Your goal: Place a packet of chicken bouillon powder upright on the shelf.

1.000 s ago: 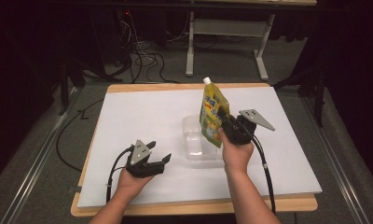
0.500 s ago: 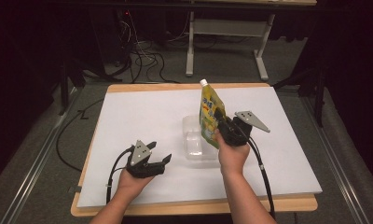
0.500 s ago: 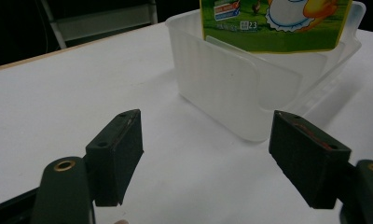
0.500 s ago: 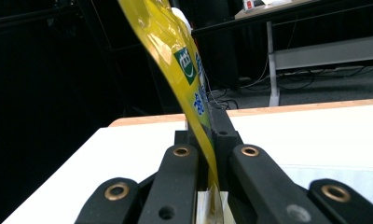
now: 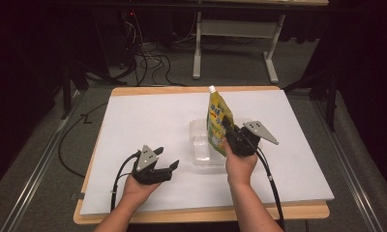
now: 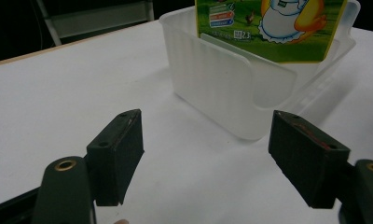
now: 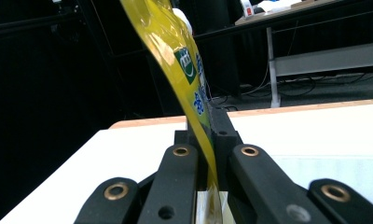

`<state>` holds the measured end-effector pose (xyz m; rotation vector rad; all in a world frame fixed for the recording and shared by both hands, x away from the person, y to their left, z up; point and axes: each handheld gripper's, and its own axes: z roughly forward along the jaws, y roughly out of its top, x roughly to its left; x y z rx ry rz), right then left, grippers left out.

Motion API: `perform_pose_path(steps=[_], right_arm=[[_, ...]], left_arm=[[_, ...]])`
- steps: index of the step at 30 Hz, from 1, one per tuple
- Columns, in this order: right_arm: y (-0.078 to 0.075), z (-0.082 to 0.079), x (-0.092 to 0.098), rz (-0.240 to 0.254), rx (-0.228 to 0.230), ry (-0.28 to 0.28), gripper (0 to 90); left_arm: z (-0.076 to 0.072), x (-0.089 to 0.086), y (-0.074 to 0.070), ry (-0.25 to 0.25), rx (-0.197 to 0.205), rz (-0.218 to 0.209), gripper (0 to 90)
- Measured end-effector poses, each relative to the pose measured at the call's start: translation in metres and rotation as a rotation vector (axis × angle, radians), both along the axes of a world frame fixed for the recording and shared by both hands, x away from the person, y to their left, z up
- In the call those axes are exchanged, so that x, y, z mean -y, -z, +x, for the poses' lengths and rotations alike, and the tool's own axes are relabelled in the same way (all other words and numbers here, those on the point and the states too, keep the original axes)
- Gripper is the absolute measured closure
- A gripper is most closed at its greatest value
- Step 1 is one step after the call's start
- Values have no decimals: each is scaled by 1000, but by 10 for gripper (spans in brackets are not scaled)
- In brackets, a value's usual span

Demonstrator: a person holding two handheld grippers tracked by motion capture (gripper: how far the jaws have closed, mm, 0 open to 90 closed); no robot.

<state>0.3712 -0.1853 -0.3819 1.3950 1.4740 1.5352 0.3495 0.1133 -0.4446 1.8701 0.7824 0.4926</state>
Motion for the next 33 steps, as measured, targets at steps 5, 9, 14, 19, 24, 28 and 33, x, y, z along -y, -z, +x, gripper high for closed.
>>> perform_pose_path(steps=[5,9,14,19,24,28,33], right_arm=[[4,-1,2,0,15,-5,900],[8,-3,2,-3,21,-5,900],[14,-2,2,-1,14,-9,900],[18,-3,2,-3,21,-10,900],[20,-4,1,-4,30,-15,900],[23,-6,-1,-7,31,-17,900],[24,-7,-3,-18,32,-24,891]], left_arm=[[0,0,0,1,-3,4,269],[2,-1,1,4,-5,5,269],[2,-1,2,4,-9,2,269],[2,-1,2,4,-11,2,269],[2,-2,1,1,-10,2,269],[1,-2,1,-1,-7,2,269],[2,-3,1,-4,-9,5,269]])
